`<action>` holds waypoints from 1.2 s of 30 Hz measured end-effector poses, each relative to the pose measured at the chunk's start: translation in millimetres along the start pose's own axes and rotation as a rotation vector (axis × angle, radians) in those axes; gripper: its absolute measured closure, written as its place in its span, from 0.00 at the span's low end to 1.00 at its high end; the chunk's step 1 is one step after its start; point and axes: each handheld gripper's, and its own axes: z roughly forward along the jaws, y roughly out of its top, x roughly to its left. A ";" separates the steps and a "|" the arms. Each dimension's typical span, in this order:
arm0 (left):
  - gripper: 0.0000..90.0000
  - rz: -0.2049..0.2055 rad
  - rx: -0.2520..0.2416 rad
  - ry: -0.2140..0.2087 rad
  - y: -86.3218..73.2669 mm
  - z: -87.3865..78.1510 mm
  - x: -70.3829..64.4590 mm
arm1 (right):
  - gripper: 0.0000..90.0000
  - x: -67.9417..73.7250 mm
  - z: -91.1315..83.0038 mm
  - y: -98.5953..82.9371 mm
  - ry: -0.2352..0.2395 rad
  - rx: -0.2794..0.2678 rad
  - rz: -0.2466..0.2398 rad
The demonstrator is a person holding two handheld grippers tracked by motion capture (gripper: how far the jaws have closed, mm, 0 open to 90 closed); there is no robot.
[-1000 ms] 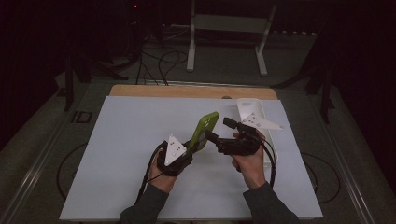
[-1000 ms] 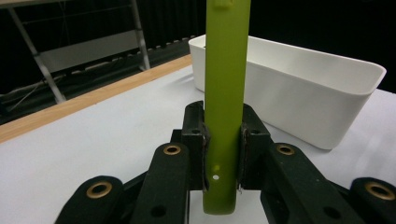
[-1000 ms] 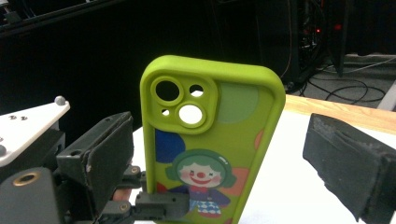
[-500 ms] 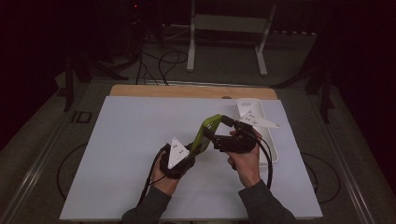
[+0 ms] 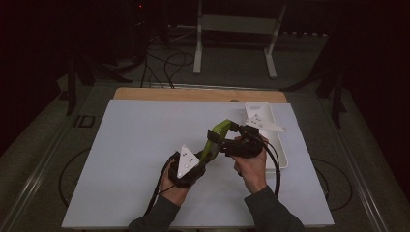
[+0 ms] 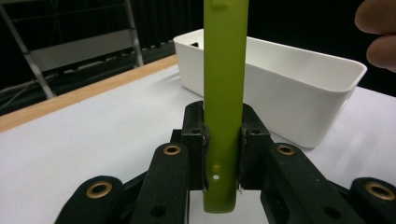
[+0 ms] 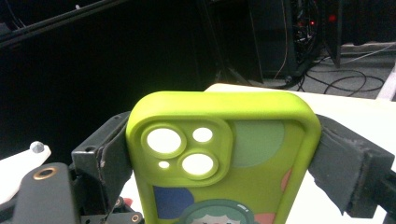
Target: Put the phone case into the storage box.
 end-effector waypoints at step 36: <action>0.56 -0.023 0.032 -0.093 3.9 -3.4 11.7 | 0.18 4.7 0.0 0.0 -0.032 0.003 -0.032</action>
